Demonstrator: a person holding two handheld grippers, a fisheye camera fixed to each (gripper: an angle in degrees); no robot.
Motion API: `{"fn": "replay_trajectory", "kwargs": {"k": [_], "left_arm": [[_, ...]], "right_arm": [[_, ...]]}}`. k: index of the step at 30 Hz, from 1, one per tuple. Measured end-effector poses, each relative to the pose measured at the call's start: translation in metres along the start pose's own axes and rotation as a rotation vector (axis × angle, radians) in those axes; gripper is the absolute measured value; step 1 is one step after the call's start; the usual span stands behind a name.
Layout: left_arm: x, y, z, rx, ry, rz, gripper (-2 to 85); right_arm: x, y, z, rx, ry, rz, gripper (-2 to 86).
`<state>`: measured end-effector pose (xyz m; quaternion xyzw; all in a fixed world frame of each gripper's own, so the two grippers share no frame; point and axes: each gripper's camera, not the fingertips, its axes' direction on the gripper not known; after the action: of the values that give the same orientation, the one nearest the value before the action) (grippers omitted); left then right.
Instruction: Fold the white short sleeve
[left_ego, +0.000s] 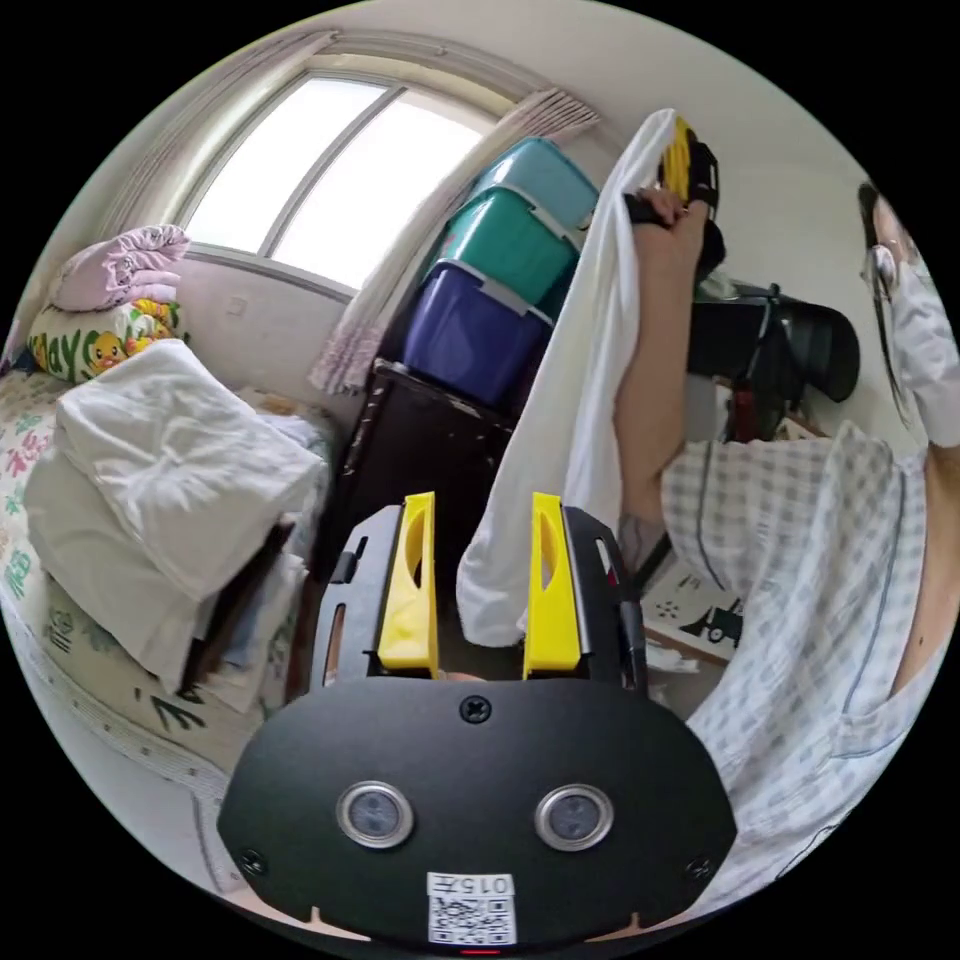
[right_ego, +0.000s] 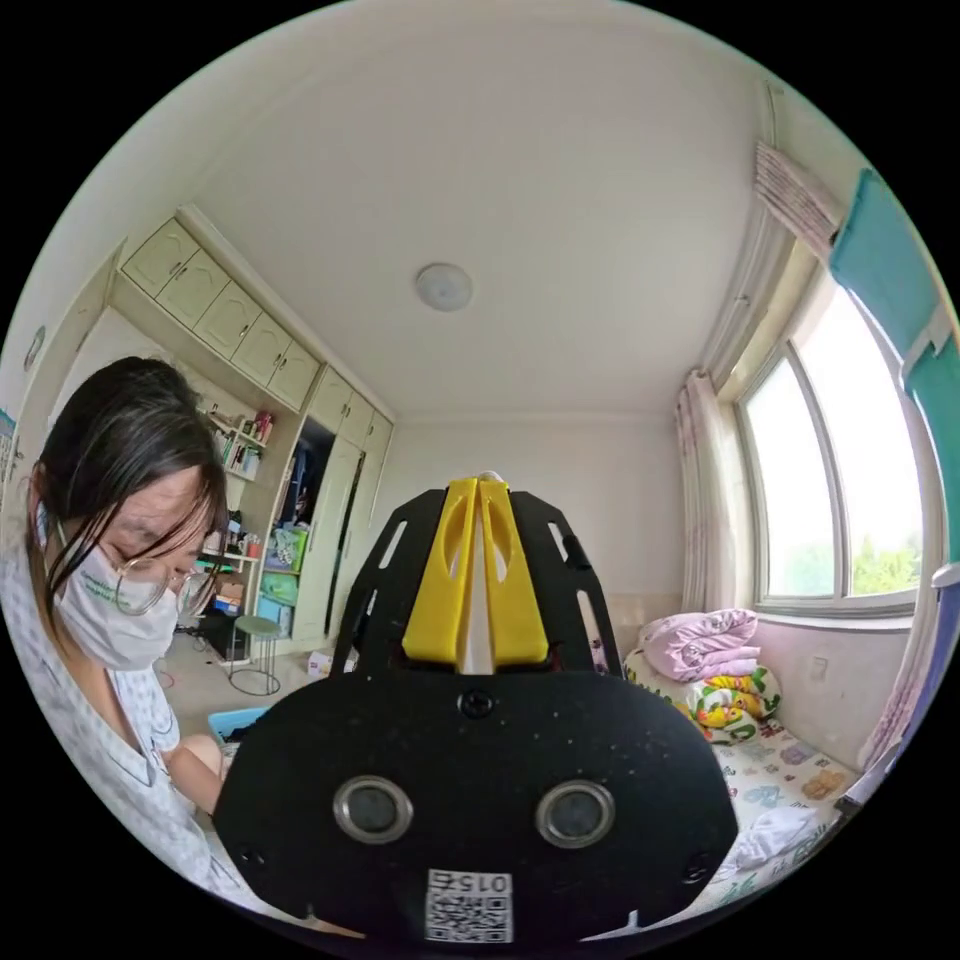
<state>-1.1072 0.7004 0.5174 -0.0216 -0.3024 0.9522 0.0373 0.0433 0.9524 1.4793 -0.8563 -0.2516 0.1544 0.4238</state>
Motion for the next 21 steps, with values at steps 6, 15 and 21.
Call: {"fn": "replay_trajectory", "kwargs": {"k": [6, 15, 21], "left_arm": [[0.035, 0.132, -0.002, 0.069, 0.209, -0.071, 14.3], [0.049, 0.275, -0.194, 0.42, -0.204, -0.11, 0.3], [0.097, 0.329, -0.315, 0.639, -0.601, -0.119, -0.3]], "right_arm": [[-0.14, -0.046, 0.052, -0.002, -0.015, -0.133, -1.1], [-0.288, -0.096, 0.057, 0.168, -0.074, -0.245, -1.0], [-0.295, -0.085, 0.052, 0.214, -0.067, -0.21, -1.0]]}}
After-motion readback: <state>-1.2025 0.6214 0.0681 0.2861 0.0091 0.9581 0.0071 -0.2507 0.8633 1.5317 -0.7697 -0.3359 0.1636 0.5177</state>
